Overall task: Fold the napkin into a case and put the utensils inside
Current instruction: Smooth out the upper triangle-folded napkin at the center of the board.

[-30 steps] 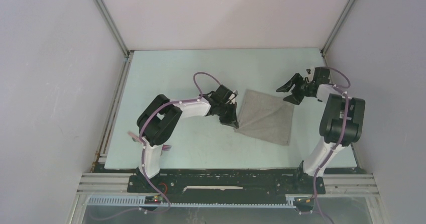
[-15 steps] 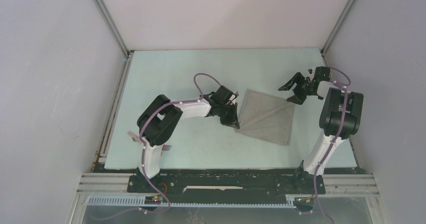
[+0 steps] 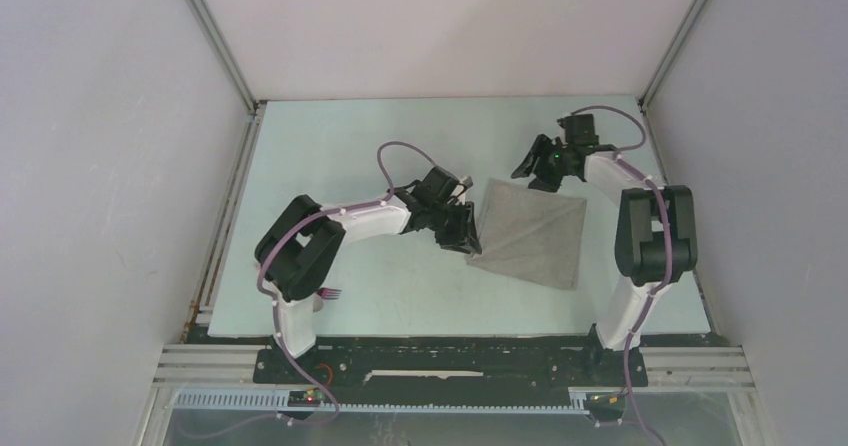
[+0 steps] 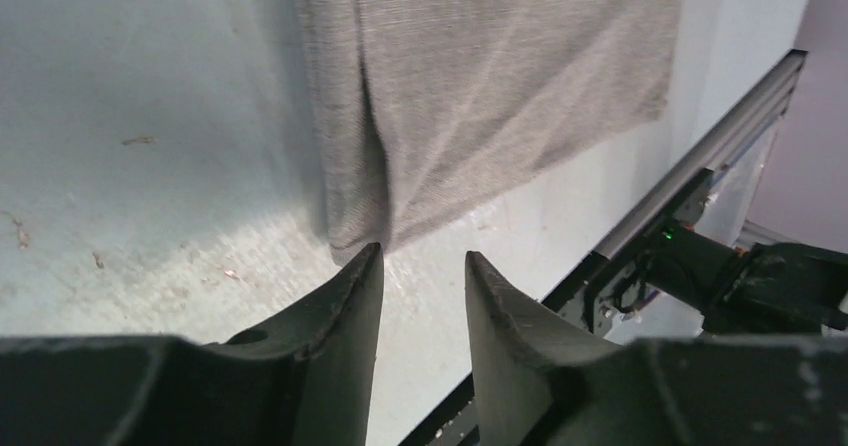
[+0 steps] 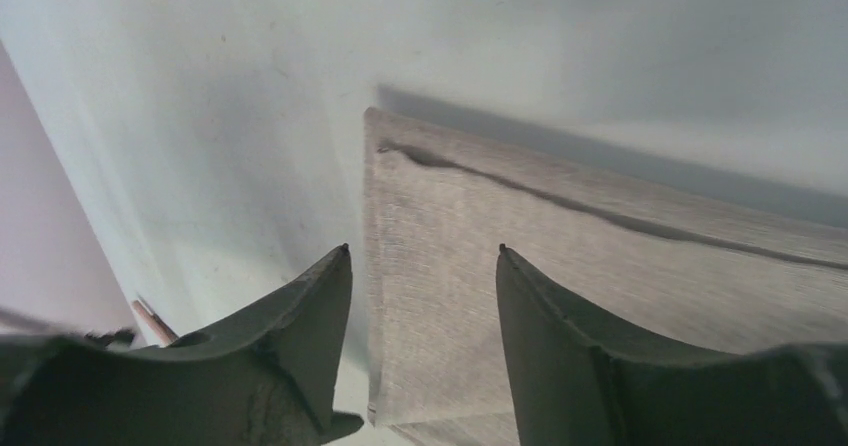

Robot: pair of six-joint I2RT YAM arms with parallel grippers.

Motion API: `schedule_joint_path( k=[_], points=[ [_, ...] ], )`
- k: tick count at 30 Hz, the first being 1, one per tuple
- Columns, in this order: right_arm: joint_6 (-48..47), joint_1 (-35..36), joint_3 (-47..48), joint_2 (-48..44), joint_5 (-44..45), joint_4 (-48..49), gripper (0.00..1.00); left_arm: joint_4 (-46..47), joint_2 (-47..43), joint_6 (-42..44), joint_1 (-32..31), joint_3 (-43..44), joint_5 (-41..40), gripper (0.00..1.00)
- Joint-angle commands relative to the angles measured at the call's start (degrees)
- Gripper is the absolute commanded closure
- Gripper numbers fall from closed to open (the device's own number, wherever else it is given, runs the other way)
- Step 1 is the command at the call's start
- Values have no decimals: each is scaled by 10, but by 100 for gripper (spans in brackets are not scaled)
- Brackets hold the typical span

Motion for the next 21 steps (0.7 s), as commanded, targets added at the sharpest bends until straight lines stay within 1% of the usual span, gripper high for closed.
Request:
schedule_joint_path(
  k=[1,4,7,9,11,12,13,18,19,21],
  points=[
    [35,50,44,32,81,7,39,0,-67,5,-2,-2,11,56],
    [37,79,77,61,111,-16,39,-1,-64,9,2,-2,0,53],
    [35,102,100,78,138,-29,39,-1,-38,12,7,9,-1,54],
    [35,114,116,90,156,-42,41,-2,-14,17,8,21,-6,57],
    [35,120,128,101,163,-49,48,-3,9,17,8,32,-9,60],
    [37,122,132,107,164,-49,50,-1,17,17,8,35,-9,63],
    [39,124,136,113,165,-51,51,0,25,16,7,37,-10,66],
    [39,132,165,146,167,-68,57,15,35,10,8,23,-8,72],
    [39,134,169,151,168,-70,59,18,35,9,8,20,-8,73],
    [40,137,173,155,174,-73,60,25,35,8,8,11,-10,74]
  ],
)
